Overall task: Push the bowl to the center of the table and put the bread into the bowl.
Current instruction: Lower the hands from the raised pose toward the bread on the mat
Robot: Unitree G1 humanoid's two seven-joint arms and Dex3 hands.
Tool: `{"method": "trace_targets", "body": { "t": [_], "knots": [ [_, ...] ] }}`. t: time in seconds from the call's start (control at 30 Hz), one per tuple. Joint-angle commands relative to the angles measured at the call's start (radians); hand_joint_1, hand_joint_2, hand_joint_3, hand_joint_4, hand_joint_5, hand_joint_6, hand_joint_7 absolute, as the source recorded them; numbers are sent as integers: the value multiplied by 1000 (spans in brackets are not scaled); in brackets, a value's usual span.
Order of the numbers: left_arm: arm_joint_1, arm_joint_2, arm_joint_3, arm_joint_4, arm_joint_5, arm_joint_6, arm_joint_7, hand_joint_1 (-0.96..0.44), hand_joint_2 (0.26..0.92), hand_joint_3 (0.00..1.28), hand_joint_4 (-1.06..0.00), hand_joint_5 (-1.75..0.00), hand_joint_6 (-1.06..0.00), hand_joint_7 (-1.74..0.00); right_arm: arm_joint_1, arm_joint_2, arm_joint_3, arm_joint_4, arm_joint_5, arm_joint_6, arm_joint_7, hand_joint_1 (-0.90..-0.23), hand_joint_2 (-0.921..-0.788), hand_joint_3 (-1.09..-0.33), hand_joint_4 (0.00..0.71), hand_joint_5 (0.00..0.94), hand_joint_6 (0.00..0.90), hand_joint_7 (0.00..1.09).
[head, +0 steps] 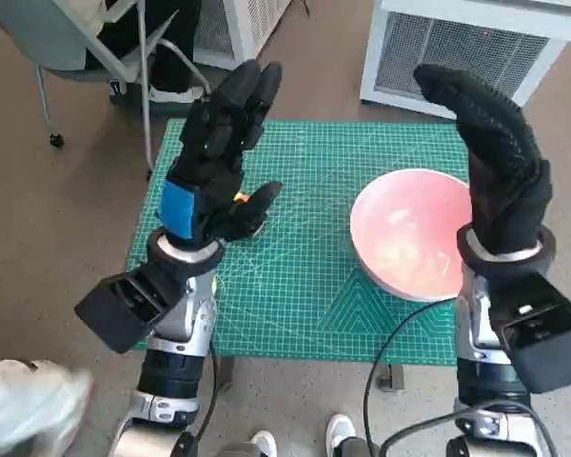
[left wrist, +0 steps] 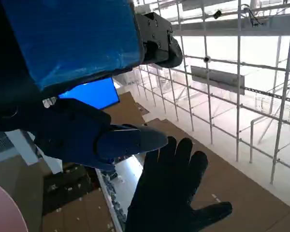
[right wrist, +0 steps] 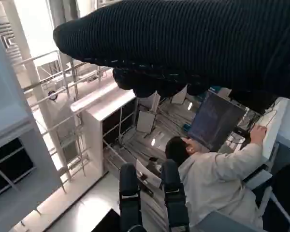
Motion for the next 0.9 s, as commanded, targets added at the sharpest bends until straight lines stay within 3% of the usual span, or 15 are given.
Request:
{"method": "trace_targets", "body": {
  "t": [0.03,0.43,0.63,0.77,0.9],
  "knots": [
    [-15,4,0,5,-5,-5,-4,-551,921,399,-218,-1,-127,-417,25,-6,-3,4,5,13,3,-581,-921,-783,258,1,23,597],
    [-14,3,2,5,-20,-5,-15,-544,921,398,-217,0,-121,-428,29,-4,-1,8,13,13,11,-583,-921,-780,270,6,22,597],
    [-10,1,3,6,-33,-4,-22,-526,921,393,-221,-2,-122,-435,44,-20,-16,-1,25,14,17,-579,-921,-779,270,5,22,598],
    [-3,0,4,3,-38,-3,-23,-515,921,390,-224,-3,-124,-439,71,-51,-60,9,49,-7,19,-577,-921,-782,269,4,13,611],
    [5,2,9,4,-37,-6,-19,-510,921,389,-225,-3,-127,-443,101,-69,-121,47,47,-46,-15,-576,-921,-787,266,2,3,628]
  ]
}}
